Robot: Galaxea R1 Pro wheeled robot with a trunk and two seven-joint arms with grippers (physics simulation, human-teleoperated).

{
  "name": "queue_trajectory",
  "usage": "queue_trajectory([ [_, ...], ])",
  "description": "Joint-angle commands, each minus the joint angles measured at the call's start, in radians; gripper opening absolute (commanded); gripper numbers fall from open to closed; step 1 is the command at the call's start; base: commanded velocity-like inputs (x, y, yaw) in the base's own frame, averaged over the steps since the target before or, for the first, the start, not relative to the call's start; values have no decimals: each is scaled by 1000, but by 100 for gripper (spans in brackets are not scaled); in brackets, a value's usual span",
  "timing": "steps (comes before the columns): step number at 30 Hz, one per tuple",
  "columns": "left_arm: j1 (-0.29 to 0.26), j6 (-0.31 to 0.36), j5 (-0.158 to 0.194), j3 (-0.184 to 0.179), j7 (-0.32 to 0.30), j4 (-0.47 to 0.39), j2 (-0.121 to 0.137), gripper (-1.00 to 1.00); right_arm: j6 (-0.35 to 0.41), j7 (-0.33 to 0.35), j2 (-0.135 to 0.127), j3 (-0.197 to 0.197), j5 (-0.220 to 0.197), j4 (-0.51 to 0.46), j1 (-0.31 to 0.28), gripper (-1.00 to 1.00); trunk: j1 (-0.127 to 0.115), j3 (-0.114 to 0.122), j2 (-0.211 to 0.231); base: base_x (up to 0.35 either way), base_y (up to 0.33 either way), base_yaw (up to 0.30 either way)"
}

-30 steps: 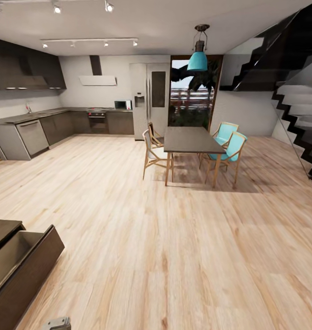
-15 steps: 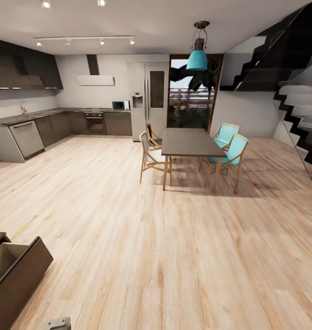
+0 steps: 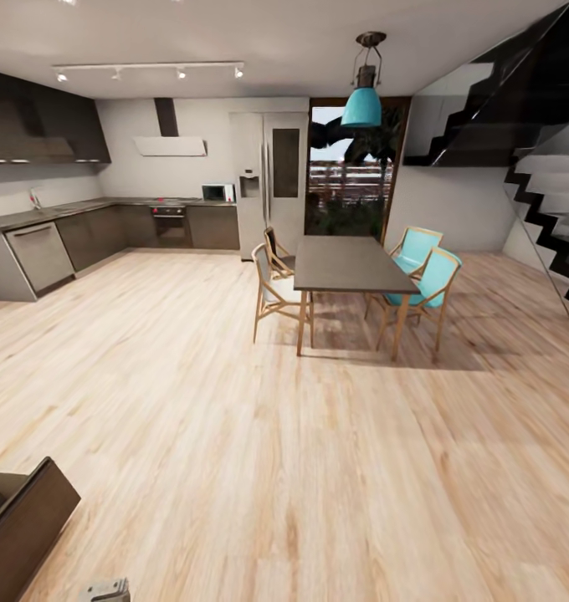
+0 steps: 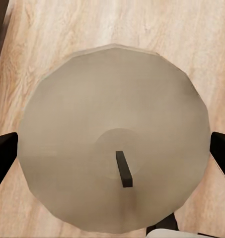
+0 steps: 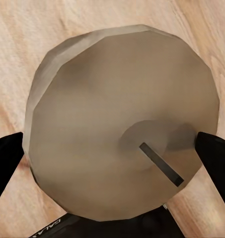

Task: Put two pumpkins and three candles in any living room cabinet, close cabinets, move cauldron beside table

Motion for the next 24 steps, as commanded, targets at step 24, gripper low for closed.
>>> queue_trajectory([
  [24, 0, 0, 0, 0, 0, 0, -1, -100, 3, -1, 0, 0, 2, 0, 0, -100, 0, 0, 0, 318, -51, 200],
])
